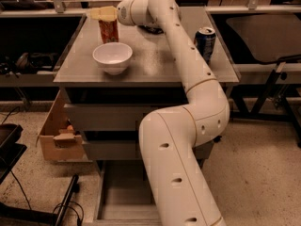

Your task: Pick coke can from bottom drawer and place on counter

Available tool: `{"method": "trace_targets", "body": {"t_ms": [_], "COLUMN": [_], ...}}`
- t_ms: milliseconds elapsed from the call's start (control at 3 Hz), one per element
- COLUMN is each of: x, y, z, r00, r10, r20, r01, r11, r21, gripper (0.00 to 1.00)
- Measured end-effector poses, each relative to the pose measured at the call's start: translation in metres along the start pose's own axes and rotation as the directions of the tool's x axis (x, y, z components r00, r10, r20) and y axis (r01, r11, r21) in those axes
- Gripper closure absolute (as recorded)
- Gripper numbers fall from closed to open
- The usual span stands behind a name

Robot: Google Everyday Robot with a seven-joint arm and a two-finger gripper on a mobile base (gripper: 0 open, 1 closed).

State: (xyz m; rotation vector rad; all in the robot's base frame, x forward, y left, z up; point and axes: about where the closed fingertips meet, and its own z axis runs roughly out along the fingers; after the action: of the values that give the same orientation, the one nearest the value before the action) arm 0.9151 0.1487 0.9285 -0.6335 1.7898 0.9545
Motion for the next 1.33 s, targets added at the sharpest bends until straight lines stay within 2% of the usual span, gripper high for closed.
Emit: {"method": "trace_targets", "body": {"t_ms": [333, 667, 1000, 1333], "x": [-0.004, 0.014, 0.049, 0.064], "y": [-0.008, -0.026, -0.045, -0.043], "z": [-0.051, -0.129, -0.221, -0.225], "r00": [0.994, 0.963, 0.913, 0.893], "r10": [-0.075, -0.081, 0.039, 0.053], "r20": [-0.080, -0.256, -0.407, -0.447], "r01": [0.077, 0.108, 0.030, 0.013], "r11": [0.9965, 0.9897, 0.9867, 0.9894], "r21": [0.032, 0.094, 0.160, 0.145], "gripper": [0.00, 0.00, 0.00, 0.00]}}
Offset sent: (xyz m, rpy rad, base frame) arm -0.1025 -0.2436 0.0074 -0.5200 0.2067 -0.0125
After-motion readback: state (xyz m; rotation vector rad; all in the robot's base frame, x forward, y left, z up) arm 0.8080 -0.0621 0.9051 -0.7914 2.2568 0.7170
